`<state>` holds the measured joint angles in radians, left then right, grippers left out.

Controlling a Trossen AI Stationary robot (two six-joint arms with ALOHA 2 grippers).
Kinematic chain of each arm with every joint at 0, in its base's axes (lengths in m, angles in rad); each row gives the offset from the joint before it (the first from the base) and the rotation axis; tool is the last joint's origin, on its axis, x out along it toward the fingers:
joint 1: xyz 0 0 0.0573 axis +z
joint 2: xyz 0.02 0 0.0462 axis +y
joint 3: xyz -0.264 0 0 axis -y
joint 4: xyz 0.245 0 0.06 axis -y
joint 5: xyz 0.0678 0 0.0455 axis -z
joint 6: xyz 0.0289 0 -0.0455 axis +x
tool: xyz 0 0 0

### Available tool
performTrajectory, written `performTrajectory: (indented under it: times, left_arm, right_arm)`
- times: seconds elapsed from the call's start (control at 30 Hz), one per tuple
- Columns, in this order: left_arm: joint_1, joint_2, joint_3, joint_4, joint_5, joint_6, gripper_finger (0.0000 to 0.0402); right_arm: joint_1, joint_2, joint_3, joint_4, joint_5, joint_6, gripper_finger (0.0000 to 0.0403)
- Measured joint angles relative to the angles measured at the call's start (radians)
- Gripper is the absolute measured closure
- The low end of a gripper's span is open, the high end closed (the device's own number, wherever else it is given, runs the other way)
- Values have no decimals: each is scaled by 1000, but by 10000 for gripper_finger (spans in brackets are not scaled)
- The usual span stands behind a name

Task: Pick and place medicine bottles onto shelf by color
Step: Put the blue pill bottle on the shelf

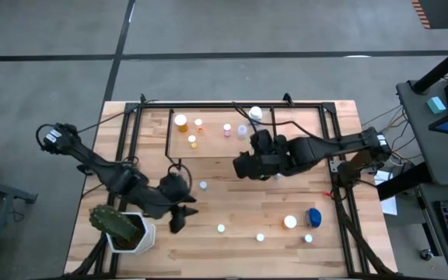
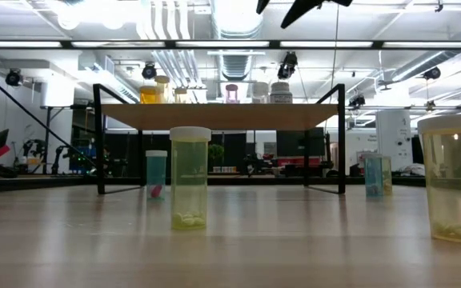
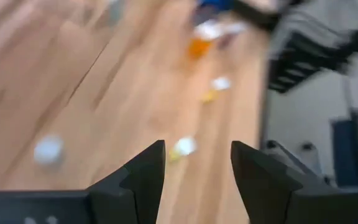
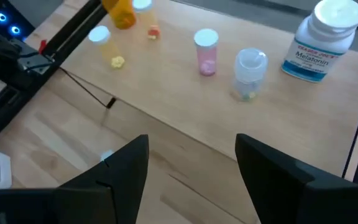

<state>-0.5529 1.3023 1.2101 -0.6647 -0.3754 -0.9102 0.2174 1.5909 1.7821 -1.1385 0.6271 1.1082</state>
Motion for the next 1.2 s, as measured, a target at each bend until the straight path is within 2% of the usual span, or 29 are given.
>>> performTrajectory:
  times: [0.13,0.27,0.4,0.57,0.67,0.83,1.2]
  left_arm:
    - [44,57,-106,-6,-8,-246,235]
    - [87,140,-139,-10,-15,-359,235]
    - [135,229,-109,-25,30,-368,235]
    - [168,301,-98,-35,-7,-362,235]
    - [168,313,-106,-54,-75,-359,235]
    - [172,317,-106,-69,-131,-334,235]
    - [199,354,-129,-31,-157,-331,235]
  right_arm:
    - [27,21,0,2,4,8,174]
    - [36,49,-1,7,2,20,174]
    - [38,64,-1,25,2,20,174]
    - [40,72,-2,23,-7,20,174]
    - [43,72,-1,23,-8,20,174]
    - [45,72,-2,23,-11,18,174]
    - [44,72,-2,22,-33,3,174]
